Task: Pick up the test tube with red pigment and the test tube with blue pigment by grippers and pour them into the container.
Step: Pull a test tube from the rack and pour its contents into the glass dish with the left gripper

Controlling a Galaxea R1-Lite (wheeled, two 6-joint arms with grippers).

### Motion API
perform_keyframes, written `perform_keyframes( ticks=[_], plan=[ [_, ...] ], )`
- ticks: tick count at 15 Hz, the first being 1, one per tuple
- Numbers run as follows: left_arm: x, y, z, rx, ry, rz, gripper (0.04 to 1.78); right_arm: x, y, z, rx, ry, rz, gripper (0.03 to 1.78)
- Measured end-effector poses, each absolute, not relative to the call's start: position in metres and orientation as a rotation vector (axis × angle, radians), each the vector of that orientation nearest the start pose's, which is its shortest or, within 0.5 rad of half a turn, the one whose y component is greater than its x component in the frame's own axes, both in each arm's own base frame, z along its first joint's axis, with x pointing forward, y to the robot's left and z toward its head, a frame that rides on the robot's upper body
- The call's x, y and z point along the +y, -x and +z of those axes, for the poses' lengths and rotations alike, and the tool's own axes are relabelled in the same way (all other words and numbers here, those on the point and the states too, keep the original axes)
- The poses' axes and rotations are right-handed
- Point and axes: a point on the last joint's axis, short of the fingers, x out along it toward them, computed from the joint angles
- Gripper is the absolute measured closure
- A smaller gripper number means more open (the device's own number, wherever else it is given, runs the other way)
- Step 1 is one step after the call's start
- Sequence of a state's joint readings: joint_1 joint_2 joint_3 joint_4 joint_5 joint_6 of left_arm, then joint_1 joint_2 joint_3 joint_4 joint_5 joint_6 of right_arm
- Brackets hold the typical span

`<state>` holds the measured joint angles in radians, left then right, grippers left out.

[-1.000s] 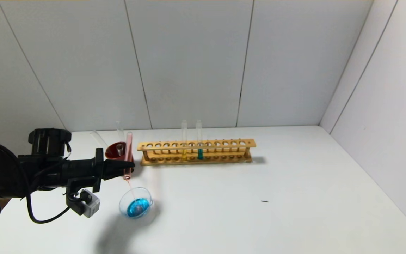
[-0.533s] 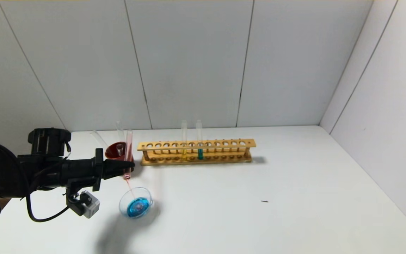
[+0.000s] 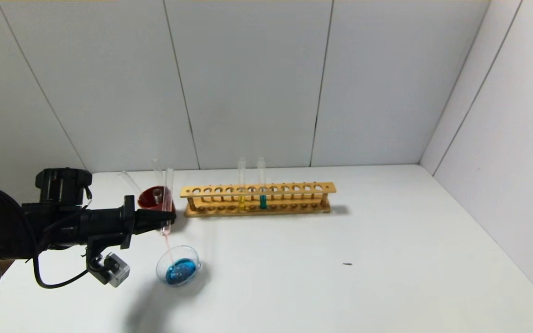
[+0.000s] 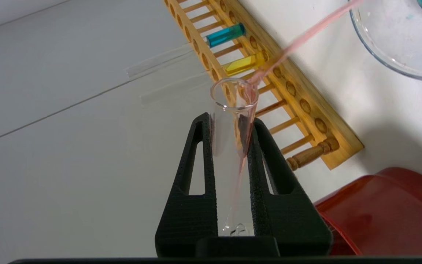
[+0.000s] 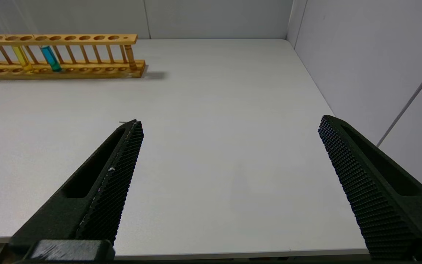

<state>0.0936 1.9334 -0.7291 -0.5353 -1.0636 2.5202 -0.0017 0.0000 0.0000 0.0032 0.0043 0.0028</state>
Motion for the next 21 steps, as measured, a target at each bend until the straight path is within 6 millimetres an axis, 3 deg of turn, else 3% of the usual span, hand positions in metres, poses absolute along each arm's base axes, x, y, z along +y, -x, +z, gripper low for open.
perform_keyframes(
  ticks=[11, 21],
  plan=[
    [0.0106, -0.3149, 0.0932, -0.914, -1.961, -0.922, 1.52, 0.0001, 0.0228, 0.0752, 0.003, -0.003, 0.003, 0.06],
    [0.0107, -0.3152, 0.0914, -0.915, -1.961, -0.924, 1.52, 0.0001, 0.0228, 0.0752, 0.003, -0.003, 0.003, 0.06]
  ],
)
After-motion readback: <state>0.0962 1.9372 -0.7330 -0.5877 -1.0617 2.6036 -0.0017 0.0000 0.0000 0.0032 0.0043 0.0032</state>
